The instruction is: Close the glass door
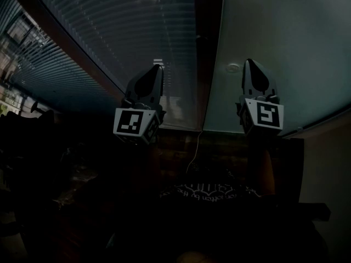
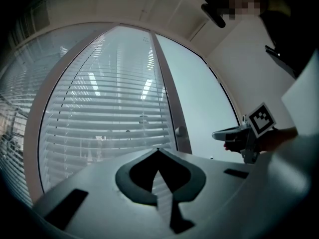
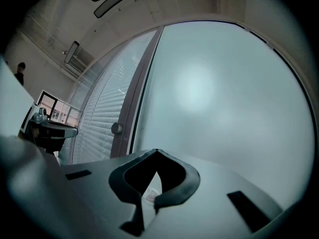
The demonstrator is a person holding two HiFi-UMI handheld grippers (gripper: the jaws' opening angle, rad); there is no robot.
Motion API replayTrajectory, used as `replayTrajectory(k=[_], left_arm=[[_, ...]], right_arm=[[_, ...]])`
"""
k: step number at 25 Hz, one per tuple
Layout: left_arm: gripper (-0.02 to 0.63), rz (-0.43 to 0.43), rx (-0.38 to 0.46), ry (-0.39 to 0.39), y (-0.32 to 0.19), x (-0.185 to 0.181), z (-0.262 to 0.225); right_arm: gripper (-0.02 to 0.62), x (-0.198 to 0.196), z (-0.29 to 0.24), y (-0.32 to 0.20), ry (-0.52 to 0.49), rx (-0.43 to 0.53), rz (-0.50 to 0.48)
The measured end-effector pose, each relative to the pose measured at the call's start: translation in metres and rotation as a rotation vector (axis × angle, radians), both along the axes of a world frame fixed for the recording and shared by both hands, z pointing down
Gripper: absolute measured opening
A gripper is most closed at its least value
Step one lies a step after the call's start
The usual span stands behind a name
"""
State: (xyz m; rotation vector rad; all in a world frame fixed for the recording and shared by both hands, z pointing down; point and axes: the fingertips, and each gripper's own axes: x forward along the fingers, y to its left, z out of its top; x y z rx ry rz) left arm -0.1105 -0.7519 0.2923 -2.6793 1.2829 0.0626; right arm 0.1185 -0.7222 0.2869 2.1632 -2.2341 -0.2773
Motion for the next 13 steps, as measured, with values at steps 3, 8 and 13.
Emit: replayTrajectory(k=[3, 8, 13], left_arm=[[0.002, -0.001, 0.001, 0.000, -0.0027, 0.0013, 0.0006], [0.002, -0.001, 0.002, 0.003, 0.0017, 0.0010, -0.0013], [0.002, 0.004, 0.001, 0.001, -0.0012, 0.0032, 0.0002]], right_arm=[[0.002, 0.0002, 0.0006, -0.0029, 0.013, 0.002, 0.001], [0.002, -0.0010, -0.0019, 0.0022, 0.019, 0.004, 0.004], [0.002, 0.0022, -0.0019, 0.0004, 0.010, 0.008, 0.007]])
